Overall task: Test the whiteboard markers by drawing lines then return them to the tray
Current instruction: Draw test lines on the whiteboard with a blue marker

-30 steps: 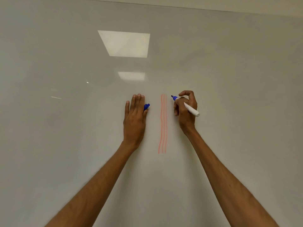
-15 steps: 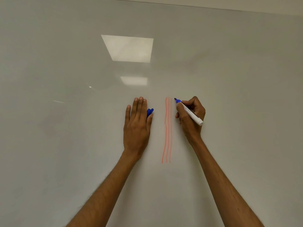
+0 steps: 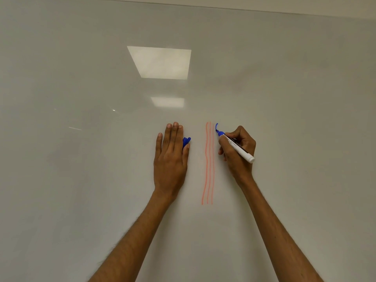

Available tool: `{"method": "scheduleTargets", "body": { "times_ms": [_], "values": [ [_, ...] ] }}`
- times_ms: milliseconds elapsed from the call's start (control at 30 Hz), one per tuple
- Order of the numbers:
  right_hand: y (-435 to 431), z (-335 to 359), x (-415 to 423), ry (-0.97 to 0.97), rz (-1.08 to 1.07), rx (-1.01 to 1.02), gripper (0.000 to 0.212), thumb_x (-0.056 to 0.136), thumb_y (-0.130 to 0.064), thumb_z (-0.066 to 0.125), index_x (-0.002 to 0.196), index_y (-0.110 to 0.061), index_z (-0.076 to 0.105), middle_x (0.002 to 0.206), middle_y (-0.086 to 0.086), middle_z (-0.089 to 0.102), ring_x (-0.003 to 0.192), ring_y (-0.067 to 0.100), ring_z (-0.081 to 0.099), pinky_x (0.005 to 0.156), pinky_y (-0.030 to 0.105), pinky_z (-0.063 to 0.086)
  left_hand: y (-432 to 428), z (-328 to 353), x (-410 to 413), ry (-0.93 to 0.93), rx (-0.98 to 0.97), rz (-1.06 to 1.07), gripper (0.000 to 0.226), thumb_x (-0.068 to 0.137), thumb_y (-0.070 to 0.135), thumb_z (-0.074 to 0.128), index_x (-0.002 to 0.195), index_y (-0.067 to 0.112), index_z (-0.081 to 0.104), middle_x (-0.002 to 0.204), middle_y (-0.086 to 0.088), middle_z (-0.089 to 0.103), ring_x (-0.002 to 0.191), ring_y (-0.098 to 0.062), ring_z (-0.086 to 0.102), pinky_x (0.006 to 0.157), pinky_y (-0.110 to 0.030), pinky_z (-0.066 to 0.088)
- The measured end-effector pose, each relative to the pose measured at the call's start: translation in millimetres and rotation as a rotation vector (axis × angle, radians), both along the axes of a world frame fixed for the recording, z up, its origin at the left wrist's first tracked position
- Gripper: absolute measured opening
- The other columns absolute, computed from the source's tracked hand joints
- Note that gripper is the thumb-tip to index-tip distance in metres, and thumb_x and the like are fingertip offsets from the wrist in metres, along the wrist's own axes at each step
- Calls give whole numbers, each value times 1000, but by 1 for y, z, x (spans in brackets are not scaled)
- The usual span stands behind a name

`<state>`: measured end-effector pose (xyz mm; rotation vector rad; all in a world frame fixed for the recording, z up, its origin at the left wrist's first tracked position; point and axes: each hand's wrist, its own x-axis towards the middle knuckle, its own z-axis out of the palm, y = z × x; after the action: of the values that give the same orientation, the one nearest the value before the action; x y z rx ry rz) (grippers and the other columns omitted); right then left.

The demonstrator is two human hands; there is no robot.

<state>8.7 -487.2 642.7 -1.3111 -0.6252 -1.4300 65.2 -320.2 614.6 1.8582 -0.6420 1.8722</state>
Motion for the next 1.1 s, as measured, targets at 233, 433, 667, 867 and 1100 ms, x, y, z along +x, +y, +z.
{"method": "scheduleTargets", "body": {
  "times_ms": [233,433,667,867,1100],
  "values": [
    [0,-17,-6,51,43,23,21,78,-6,64,75,7,48,69,12,59,51,29,57,44,23,43,0,-1,0,7,-3,-3,54,107,34,26,154,6,24,161,-8,23,151,-19,15,125,-34,6],
    [0,-30,-11,72,63,43,20,77,-8,64,72,2,48,70,23,56,52,29,55,44,22,42,1,-3,0,1,10,8,53,107,31,26,154,6,24,162,-8,23,151,-20,15,125,-36,7],
    [-1,-44,-12,95,53,28,14,76,-9,65,70,-9,52,71,19,56,51,26,56,44,23,44,2,-6,0,1,4,-1,54,107,32,26,155,6,22,162,-9,20,152,-19,12,125,-36,5],
    [-3,-56,-12,119,52,22,20,75,-7,65,72,4,48,65,3,57,47,24,55,43,23,43,1,-8,0,2,8,-6,55,107,33,26,154,6,23,162,-9,21,152,-20,13,125,-38,7],
    [-5,-69,-20,152,77,3,16,74,-4,62,67,-6,47,61,2,53,45,23,51,42,22,41,1,-9,0,-18,-4,-13,54,107,31,30,154,5,25,162,-11,23,151,-21,15,125,-39,8]
  ]
}}
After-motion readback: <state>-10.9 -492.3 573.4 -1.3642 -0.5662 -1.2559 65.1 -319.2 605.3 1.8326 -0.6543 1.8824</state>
